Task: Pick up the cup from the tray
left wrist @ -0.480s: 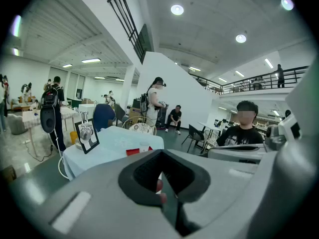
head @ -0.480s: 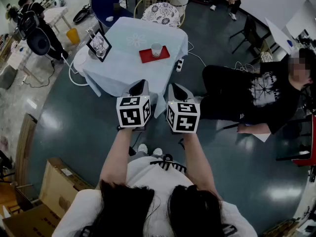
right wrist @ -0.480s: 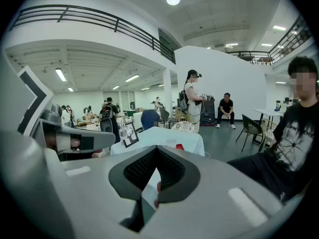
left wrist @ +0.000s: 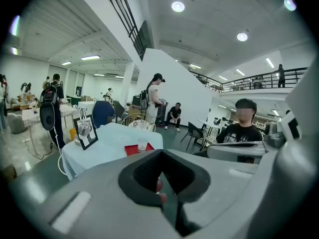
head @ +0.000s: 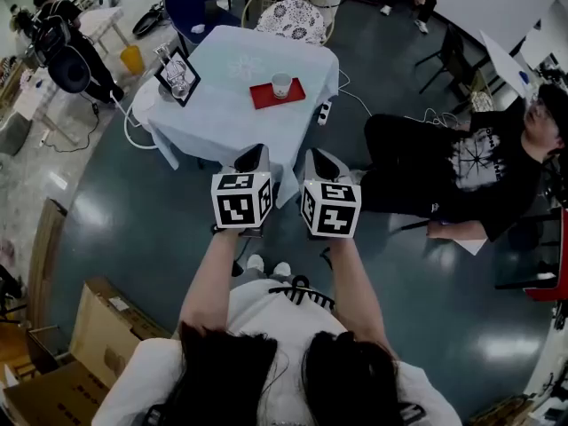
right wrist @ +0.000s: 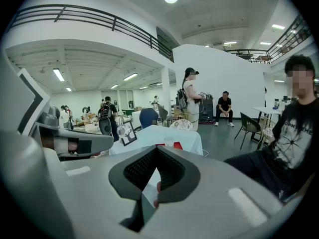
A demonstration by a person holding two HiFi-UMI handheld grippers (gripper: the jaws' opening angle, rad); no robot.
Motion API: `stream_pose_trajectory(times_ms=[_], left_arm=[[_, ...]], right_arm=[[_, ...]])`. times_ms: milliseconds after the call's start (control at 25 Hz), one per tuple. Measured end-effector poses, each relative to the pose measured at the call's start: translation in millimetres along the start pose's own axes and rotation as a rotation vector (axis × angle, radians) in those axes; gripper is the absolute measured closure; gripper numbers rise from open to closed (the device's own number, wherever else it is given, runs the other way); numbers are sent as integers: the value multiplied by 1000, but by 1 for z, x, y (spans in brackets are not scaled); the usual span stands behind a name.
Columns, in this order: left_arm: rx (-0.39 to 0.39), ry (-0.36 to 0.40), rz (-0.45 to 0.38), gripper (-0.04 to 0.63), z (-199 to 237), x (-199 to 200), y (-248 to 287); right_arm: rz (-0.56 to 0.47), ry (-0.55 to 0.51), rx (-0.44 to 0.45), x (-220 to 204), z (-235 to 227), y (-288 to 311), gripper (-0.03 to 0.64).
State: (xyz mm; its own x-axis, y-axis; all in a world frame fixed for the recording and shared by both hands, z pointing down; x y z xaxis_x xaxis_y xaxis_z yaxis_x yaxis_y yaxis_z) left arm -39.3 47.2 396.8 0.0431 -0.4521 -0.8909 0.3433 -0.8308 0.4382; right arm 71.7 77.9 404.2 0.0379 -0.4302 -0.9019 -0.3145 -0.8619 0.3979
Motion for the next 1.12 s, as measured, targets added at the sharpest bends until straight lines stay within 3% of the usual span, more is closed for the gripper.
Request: stream_pose_trajectory(times_ms=[320, 560, 920, 1120], left_arm=[[24, -1, 10, 595, -5, -5, -2], [52, -18, 22, 595, -1, -12, -1], [70, -27, 32, 595, 2, -13, 9], [68, 1, 25, 595, 5, -5, 24]], right_arm=[[1, 66, 62, -7, -5, -3, 590], [19, 38, 165, -8, 2, 0, 419], [-22, 62, 247, -2, -3, 7, 349], [-48, 56, 242, 8, -11, 21, 297]])
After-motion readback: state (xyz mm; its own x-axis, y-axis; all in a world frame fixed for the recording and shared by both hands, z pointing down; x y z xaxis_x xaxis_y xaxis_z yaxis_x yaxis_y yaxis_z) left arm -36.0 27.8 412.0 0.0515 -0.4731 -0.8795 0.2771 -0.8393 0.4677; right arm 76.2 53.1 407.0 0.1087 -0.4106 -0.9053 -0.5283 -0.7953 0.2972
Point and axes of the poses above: the fingertips, and each gripper's own axes: y forward along the fingers, z to its left, x out of its top, the point moved 1 cm from there along -y, backward along the fingers, and after that the axes turned 12 degrees about x, right-handed, at the moved point
